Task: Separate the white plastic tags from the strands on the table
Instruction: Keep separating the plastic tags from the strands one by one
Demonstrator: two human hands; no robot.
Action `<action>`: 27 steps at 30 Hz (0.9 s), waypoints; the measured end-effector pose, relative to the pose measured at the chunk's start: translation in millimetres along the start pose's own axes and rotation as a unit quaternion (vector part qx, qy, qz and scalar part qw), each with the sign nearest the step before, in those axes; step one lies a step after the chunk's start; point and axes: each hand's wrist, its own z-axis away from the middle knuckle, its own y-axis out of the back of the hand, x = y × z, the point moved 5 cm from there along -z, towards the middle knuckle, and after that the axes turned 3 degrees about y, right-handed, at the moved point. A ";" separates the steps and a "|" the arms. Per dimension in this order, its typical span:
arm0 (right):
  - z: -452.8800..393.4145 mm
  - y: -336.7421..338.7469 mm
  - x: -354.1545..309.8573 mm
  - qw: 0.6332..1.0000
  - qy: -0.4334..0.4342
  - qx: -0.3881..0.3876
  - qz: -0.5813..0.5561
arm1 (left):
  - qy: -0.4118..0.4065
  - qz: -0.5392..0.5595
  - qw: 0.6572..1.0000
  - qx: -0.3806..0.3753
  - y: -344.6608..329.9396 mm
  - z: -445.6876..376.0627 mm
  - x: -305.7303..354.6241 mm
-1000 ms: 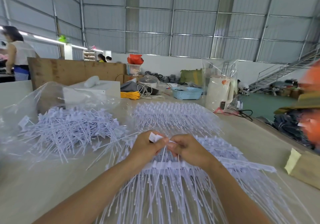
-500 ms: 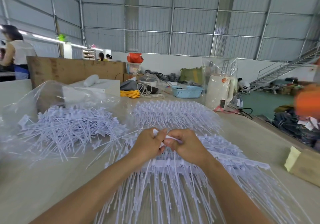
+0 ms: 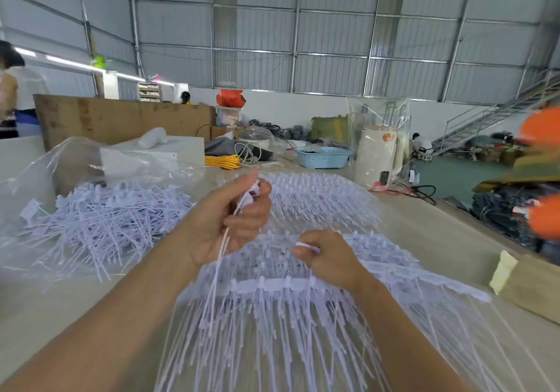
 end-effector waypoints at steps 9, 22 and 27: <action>-0.6 -19.9 12.7 0.993 -0.025 -0.055 0.099 | -0.050 0.138 0.901 0.407 166.9 41.3 47.3; -0.4 -17.1 10.7 0.994 -0.029 -0.056 0.092 | 0.233 -0.654 0.542 0.473 223.2 32.6 85.0; 0.3 -16.4 9.7 0.994 -0.028 -0.053 0.089 | 0.243 -0.720 0.425 0.493 229.7 30.5 101.2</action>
